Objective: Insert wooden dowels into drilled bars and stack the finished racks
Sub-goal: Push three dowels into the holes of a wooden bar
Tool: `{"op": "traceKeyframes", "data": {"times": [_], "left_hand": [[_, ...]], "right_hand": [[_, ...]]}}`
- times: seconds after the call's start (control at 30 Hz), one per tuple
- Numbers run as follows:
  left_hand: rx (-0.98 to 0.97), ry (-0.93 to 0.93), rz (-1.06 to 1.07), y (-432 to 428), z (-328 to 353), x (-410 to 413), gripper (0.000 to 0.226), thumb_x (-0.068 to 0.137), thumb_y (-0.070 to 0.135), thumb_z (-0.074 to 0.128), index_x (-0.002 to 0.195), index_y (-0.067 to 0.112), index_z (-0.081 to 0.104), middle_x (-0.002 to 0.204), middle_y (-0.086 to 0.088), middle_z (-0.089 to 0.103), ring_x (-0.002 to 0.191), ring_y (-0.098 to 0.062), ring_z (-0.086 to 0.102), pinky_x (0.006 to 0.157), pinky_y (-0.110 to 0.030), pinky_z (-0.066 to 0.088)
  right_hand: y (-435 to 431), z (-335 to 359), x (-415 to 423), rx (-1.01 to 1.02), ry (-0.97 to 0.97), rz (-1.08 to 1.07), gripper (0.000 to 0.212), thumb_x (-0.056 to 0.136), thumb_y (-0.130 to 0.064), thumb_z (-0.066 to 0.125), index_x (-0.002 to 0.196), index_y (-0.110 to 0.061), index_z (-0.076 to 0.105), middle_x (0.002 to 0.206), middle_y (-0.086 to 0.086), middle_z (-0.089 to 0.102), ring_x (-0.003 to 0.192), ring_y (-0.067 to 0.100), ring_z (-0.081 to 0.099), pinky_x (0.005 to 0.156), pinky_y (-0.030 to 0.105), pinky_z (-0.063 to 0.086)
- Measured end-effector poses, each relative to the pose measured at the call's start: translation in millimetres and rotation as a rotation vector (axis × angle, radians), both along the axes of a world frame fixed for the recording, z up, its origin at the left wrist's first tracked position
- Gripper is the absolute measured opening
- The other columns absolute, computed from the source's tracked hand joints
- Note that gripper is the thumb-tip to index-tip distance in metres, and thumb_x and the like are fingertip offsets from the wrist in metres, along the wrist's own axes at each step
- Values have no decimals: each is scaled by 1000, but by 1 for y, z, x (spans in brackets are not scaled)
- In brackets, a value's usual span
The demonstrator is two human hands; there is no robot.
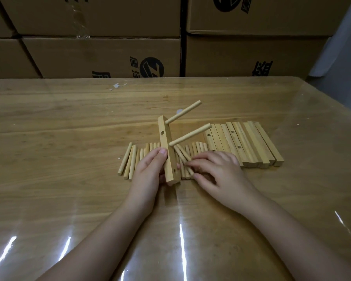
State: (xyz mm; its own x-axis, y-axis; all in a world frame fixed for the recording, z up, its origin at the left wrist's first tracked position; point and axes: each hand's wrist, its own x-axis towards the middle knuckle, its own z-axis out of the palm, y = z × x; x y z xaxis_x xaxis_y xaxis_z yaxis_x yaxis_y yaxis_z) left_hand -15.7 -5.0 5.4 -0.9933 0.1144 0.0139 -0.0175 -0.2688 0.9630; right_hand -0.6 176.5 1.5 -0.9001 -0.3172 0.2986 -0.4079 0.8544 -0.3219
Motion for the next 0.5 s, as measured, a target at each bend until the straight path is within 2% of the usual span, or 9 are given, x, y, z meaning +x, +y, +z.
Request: {"op": "traceKeyframes", "data": {"times": [0.13,0.27,0.5], "left_hand": [[-3,-11,16,1,1,0,28,97,20,47,80,18,69,68,-2,70,61,-9,66,52,-19,51],[-6,4,12,1,1,1,29,97,20,47,80,18,70,69,-1,70,62,-8,66,53,-19,51],[-11,-10,0,2,-1,1,26,97,20,46,88,14,69,70,-2,70,62,-9,65,54,-21,52]], "right_hand": [[0,3,-2,-21,13,-19,30,89,-30,59,118,-32,60,118,-16,57,116,6,42,93,16,13],[0,4,0,-65,19,-37,23,87,-26,62,110,-26,64,108,-13,60,109,8,45,93,20,22],[-1,7,-1,-257,96,-193,27,86,-12,59,112,-16,63,99,-10,57,101,12,48,88,28,40]]}}
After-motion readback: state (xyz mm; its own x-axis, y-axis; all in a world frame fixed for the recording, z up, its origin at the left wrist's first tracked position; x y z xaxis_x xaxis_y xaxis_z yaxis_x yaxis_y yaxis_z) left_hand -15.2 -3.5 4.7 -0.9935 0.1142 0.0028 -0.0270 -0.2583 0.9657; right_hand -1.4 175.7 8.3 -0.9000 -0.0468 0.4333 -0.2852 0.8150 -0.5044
